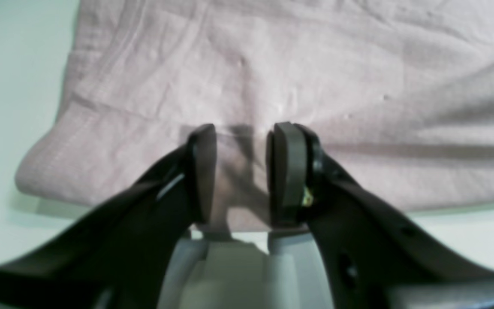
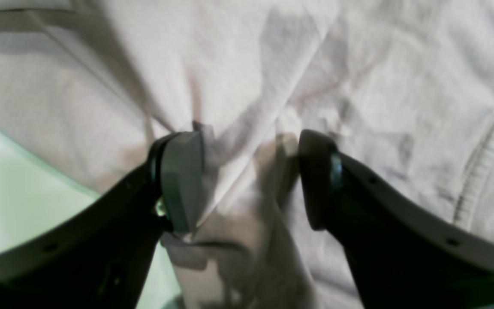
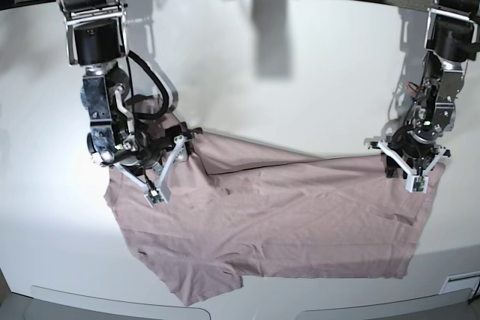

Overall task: Fold the T-shirt properly
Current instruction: 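Grasp the shirt edge with both grippers and lift it up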

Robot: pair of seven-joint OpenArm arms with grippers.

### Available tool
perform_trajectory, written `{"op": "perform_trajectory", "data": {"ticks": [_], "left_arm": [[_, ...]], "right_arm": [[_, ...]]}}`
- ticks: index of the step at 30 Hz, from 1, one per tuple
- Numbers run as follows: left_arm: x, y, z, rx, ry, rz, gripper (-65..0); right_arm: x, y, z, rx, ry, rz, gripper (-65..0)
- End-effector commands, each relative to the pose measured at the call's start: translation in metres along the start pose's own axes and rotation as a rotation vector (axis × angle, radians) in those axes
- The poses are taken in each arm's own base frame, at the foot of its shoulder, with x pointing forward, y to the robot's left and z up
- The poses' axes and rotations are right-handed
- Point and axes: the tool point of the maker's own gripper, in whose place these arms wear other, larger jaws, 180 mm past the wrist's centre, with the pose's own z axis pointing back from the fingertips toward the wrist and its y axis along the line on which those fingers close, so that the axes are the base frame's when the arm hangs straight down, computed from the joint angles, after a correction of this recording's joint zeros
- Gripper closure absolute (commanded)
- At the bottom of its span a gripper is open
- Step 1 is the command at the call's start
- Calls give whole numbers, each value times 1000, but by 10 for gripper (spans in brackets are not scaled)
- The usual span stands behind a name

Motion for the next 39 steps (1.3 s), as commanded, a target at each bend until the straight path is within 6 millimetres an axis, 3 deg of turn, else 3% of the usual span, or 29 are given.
{"op": "perform_trajectory", "data": {"ticks": [1,7,14,20,30,35,39], "left_arm": [[-10,4,1,-1,59,-18,-214],[-33,6,11,-3,103,-34,-214],[-42,12,43,-21,108,-125,-214],[-47,0,62,-53,112,-164,-214],[-87,-14,84,-87,179,-162,-214],[-111,-6,100,-67,218,-137,-214],[-111,3,119,-39,188,-113,-214]], "right_arm": [[-3,-7,3,-20,6,12,-353],[-46,-17,4,-36,93,10,-353],[-60,-23,10,-19,135,-7,-353],[-87,-11,16,37,168,13,-353],[-147,-2,41,28,236,47,-353],[-171,-1,58,11,244,11,-353],[-180,-3,74,-15,233,-5,-353]]}}
